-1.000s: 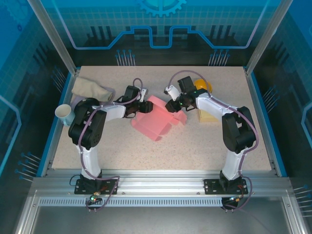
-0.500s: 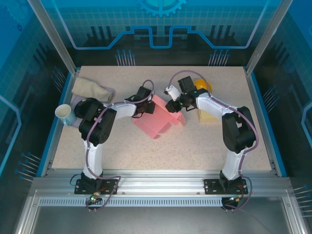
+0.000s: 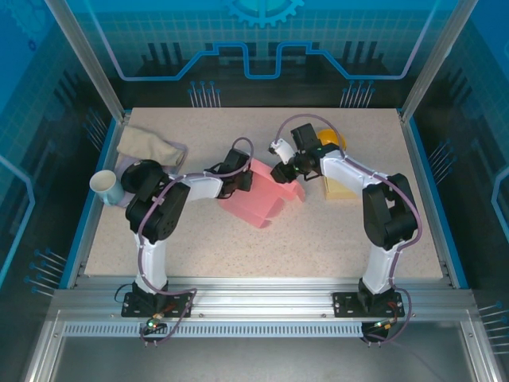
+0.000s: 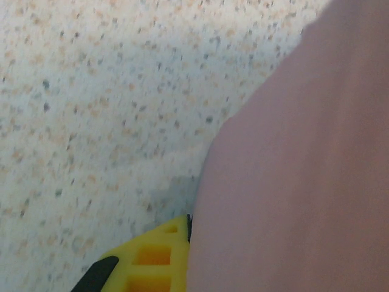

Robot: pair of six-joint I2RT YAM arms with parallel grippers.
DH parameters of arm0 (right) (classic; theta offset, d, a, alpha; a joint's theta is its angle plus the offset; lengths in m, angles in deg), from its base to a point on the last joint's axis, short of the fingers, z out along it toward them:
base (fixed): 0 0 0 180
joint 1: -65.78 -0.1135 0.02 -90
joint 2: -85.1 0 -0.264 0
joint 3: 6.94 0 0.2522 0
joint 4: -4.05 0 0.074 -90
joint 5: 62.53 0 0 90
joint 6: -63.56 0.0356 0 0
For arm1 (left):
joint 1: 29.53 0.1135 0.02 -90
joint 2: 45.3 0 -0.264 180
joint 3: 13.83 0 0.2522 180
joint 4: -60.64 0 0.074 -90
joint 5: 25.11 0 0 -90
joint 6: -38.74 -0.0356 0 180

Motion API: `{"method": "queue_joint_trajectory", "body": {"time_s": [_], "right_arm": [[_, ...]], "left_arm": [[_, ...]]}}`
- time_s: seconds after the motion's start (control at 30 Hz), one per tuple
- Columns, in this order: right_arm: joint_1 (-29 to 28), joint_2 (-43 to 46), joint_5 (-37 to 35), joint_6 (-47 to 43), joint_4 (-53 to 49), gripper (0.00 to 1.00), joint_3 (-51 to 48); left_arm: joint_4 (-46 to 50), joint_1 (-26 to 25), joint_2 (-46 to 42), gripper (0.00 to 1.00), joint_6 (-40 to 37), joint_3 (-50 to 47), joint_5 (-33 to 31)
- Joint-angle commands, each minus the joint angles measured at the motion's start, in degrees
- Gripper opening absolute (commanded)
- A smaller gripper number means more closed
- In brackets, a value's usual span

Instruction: Fold the paper box

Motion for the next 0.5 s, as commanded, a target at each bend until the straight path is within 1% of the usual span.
{"method": "queue_joint_trajectory", "body": {"time_s": [0.0,0.03,0.07,0.1,0.13,0.23,0.37,0.47], "right_arm": [[1.23,-2.12,0.4,-1.59,-5.42,0.3,1.43],[1.33,-2.4,0.57,-2.05,-5.94,0.3,1.78],[1.58,-2.6,0.9,-2.53,-6.56,0.3,2.2],[1.6,-2.87,1.04,-3.05,-7.25,0.3,2.71],[1.6,-3.29,1.3,-3.49,-7.99,0.3,3.32],[1.6,-4.28,2.15,-4.7,-9.42,0.3,4.88],[1.68,-5.76,3.95,-5.7,-11.06,0.3,6.46],[1.76,-7.0,5.69,-7.68,-13.11,0.3,7.79]], "left_arm": [[-1.51,-0.16,-4.72,0.18,1.08,-5.25,-1.0],[-2.2,0.05,-6.09,0.25,0.86,-6.82,-0.61],[-2.77,0.21,-7.44,0.35,0.41,-8.39,-0.17],[-3.41,0.35,-8.56,0.43,0.09,-9.64,0.05],[-4.56,0.54,-9.98,0.48,-0.35,-11.49,0.61],[-9.98,1.05,-14.48,0.55,-1.61,-17.63,2.46],[-20.88,1.17,-17.5,0.59,-3.3,-24.6,3.78],[-25.6,1.23,-16.33,0.59,-5.44,-24.39,2.55]]}}
